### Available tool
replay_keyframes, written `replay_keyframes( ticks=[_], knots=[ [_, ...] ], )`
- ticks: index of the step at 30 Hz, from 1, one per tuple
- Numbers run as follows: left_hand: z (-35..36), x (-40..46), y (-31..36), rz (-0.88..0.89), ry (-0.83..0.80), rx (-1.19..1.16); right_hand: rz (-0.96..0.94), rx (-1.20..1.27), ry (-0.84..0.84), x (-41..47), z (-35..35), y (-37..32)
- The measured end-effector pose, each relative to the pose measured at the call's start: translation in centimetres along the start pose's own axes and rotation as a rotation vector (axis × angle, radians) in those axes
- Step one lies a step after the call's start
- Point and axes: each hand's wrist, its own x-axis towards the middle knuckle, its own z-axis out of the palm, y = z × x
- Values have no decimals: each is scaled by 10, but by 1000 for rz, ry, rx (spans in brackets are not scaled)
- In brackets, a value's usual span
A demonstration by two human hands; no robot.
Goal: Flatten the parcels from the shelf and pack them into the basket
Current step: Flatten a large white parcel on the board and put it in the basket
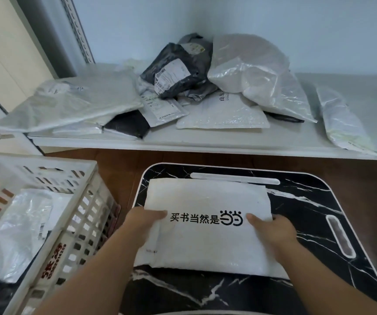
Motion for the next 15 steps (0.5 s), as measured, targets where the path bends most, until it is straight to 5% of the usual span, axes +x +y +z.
replay_keyframes(
  ticks=[6,10,15],
  knots=[
    [-55,-39,37,199,-84,34,-25,269,-322,-35,-17,-40],
    [-115,-74,59,305,-227,47,-144,404,-370,-64,3,-79],
    [-197,-92,60,393,-303,-448,-181,719,-434,-111,45,-124]
  ],
)
